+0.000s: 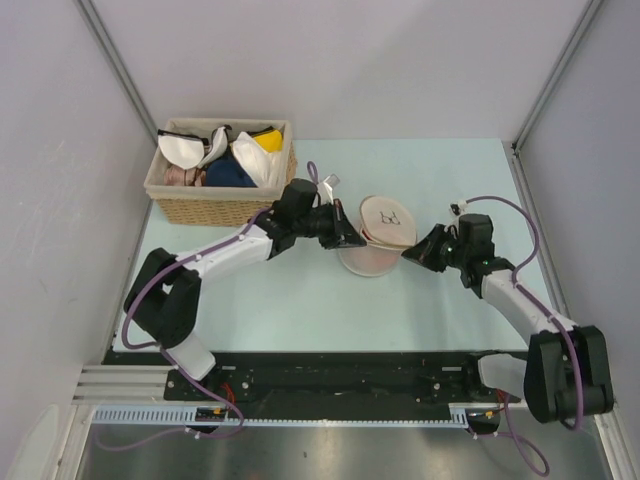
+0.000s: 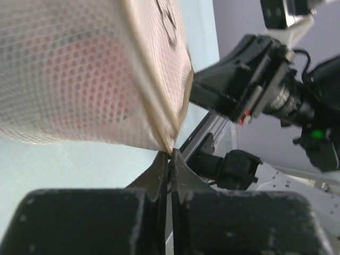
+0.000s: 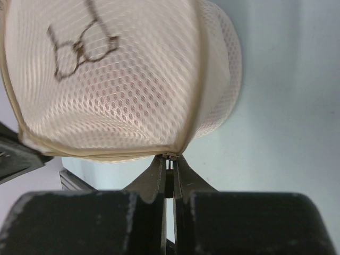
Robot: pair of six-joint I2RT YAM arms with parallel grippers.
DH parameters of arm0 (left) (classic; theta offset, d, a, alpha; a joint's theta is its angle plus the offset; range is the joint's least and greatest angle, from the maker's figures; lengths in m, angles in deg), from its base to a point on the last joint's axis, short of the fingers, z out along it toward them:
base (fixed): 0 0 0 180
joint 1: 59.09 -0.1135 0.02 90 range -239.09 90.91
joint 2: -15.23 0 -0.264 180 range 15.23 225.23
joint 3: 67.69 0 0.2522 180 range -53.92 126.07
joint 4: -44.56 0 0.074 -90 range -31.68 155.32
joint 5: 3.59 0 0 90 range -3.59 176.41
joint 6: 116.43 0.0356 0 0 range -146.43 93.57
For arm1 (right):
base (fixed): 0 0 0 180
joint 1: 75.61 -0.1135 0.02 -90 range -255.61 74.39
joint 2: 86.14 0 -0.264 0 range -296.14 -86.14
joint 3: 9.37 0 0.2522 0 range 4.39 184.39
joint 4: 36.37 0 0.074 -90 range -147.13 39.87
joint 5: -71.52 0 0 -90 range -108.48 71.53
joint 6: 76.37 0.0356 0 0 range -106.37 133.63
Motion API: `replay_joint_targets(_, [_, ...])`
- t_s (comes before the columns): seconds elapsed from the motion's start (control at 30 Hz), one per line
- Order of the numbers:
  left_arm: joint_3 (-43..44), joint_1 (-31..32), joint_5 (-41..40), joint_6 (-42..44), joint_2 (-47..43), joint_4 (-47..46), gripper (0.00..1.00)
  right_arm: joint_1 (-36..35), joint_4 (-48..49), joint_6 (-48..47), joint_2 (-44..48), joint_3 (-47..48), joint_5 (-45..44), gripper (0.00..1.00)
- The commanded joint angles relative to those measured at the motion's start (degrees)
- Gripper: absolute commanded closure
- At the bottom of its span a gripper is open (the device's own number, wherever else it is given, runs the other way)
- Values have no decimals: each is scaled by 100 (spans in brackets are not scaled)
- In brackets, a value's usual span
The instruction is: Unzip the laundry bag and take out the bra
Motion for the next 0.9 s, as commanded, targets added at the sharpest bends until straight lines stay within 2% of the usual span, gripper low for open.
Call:
replay_joint_targets(0.0, [430, -243, 419, 800, -470, 599, 99, 506, 303, -462, -577, 46, 147, 100])
replay_joint_targets(0.3, [343, -331, 832, 818, -865, 450, 100, 849, 700, -514, -755, 46, 253, 100])
replay_joint_targets(0.37, [386, -348, 955, 870, -944, 520, 100, 1199, 682, -576, -772, 55, 419, 100])
replay_joint_targets(0.53, [422, -348, 877, 1195, -1120, 923, 100, 1569, 585, -681, -720, 55, 605, 100])
replay_joint_targets(0.87, [211, -349, 990, 1055, -1147, 652, 100, 1570, 506, -638, -694, 55, 772, 100])
